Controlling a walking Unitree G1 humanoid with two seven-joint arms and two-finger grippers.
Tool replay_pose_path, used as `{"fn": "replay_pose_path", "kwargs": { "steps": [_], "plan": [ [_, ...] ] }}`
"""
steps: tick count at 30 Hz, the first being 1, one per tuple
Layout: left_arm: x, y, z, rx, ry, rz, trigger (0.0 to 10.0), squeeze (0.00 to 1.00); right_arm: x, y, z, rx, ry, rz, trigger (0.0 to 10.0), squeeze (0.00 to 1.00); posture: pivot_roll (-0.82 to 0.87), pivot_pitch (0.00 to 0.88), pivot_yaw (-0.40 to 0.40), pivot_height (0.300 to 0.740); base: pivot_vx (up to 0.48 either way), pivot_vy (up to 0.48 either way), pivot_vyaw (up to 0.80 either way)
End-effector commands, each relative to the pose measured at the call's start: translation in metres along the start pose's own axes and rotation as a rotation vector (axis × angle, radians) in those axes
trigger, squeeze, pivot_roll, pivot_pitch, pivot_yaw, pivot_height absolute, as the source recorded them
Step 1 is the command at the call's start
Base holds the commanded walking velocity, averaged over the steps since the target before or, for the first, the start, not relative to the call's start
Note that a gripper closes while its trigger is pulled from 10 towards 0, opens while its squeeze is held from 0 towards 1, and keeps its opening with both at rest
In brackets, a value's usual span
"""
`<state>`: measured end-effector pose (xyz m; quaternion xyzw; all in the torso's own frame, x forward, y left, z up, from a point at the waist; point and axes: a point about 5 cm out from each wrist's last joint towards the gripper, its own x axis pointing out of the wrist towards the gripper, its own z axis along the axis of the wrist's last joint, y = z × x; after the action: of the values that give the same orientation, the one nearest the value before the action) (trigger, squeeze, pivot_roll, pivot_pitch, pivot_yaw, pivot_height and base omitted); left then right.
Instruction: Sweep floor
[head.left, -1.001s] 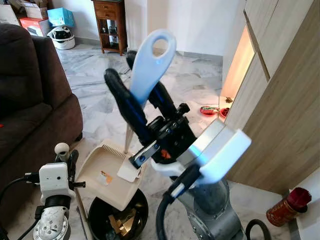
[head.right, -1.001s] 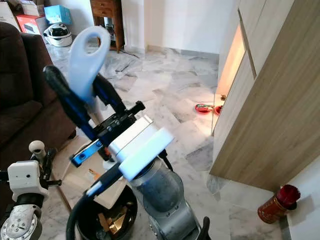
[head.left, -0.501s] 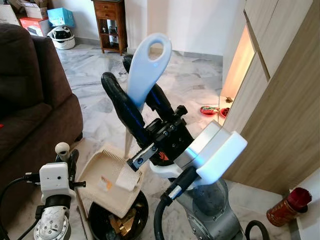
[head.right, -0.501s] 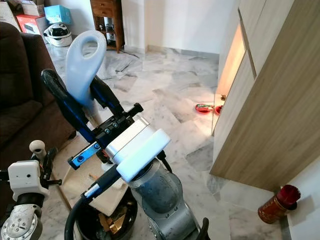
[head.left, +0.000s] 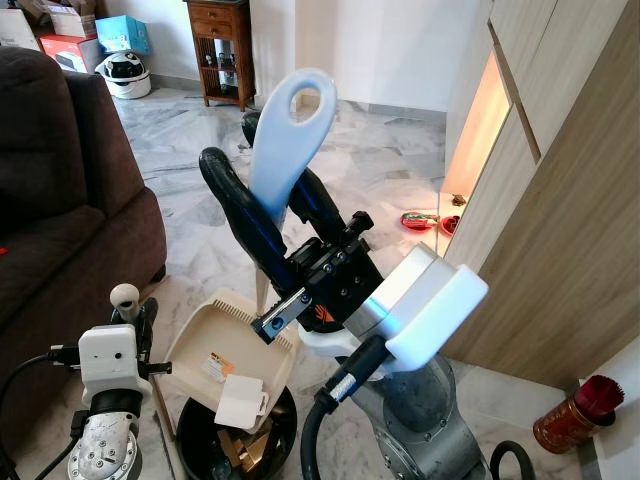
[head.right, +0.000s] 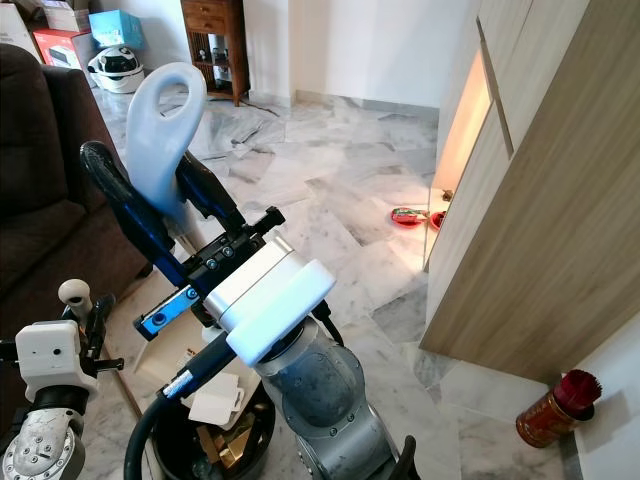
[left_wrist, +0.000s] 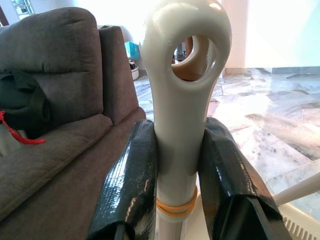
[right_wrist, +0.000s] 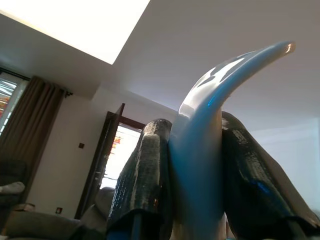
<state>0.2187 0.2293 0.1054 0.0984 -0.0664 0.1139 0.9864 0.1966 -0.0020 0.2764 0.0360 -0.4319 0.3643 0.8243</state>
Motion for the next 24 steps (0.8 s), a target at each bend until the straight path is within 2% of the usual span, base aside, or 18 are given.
{"fn": "replay_pose_path", "kwargs": {
  "steps": [1,3,6,10,14,24],
  "plan": [
    [0.005,-0.002,0.008,0.007,-0.051,-0.003,10.0,0.00,0.002,-0.005,0.008,-0.046,-0.052,-0.026,10.0,0.00,0.08,0.001,0.015,0.740,0.000,0.000,0.00],
    [0.006,-0.003,0.008,0.009,-0.053,-0.009,10.0,0.00,0.003,-0.003,0.010,-0.100,-0.075,0.008,10.0,0.00,0.08,0.001,0.014,0.740,0.000,0.000,0.00],
    [0.006,-0.003,0.008,0.008,-0.053,-0.009,10.0,0.00,0.002,0.000,0.011,-0.130,-0.085,0.027,10.0,0.00,0.08,0.001,0.013,0.740,0.000,0.000,0.00],
    [0.006,-0.003,0.007,0.008,-0.052,-0.009,10.0,0.00,0.001,0.000,0.007,-0.059,-0.045,0.010,10.0,0.00,0.08,0.002,0.012,0.740,0.000,0.000,0.00],
    [0.006,-0.003,0.007,0.008,-0.053,-0.008,10.0,0.00,0.001,0.000,0.003,-0.042,-0.025,0.004,10.0,0.00,0.08,0.002,0.012,0.740,0.000,0.000,0.00],
    [0.006,-0.004,0.007,0.006,-0.053,-0.010,10.0,0.00,0.000,-0.002,0.002,-0.101,-0.028,0.011,10.0,0.00,0.08,0.000,0.009,0.740,0.000,0.000,0.00]
  ]
}}
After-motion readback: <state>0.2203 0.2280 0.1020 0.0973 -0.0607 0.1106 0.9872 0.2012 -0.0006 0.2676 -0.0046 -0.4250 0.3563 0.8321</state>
